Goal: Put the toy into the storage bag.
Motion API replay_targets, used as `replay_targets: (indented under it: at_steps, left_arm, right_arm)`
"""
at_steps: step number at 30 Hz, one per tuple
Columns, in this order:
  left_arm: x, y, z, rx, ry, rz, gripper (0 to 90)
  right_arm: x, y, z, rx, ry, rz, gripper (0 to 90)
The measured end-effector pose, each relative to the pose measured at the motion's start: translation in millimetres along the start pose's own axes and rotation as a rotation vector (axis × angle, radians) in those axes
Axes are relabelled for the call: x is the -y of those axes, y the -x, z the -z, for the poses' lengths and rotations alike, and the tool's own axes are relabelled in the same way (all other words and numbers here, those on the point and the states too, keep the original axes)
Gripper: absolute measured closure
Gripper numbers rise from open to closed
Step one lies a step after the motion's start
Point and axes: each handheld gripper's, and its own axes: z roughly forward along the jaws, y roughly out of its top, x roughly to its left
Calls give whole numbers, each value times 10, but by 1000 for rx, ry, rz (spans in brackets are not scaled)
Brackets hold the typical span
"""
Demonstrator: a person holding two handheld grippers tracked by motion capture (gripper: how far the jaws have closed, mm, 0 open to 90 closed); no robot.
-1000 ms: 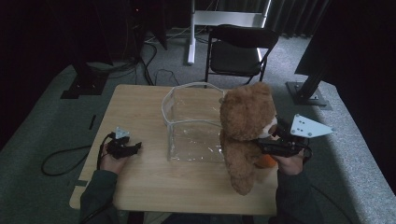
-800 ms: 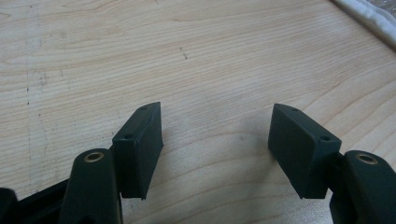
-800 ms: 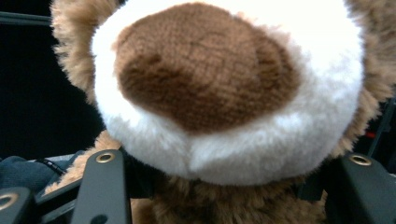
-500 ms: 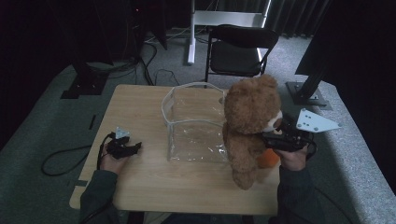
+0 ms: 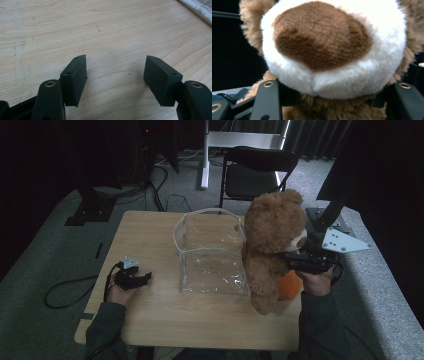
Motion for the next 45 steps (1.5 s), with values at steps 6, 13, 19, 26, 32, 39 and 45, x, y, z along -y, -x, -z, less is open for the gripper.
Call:
replay_targets:
  at_steps: [6,13,19,26,32,39,45]
  left_arm:
    - [0,0,0,0,-1,0,359]
    - [0,0,0,0,0,0,359]
    - [0,0,0,0,-1,-1,359]
    - [0,0,0,0,-1,0,359]
    - [0,0,0,0,0,0,359]
    - [0,0,0,0,0,0,359]
    - [-1,1,-1,0,0,-1,359]
  right_arm:
    - [-41,79,-10,12,12,-3,387]
    - [-99,157,-27,23,17,-5,386]
    - [-144,234,-42,33,25,-10,386]
    - [-218,327,-74,46,22,-7,386]
    - [-260,390,-112,51,20,-11,386]
    - [-273,465,-161,54,22,-24,386]
    - [-272,552,-240,58,29,-40,386]
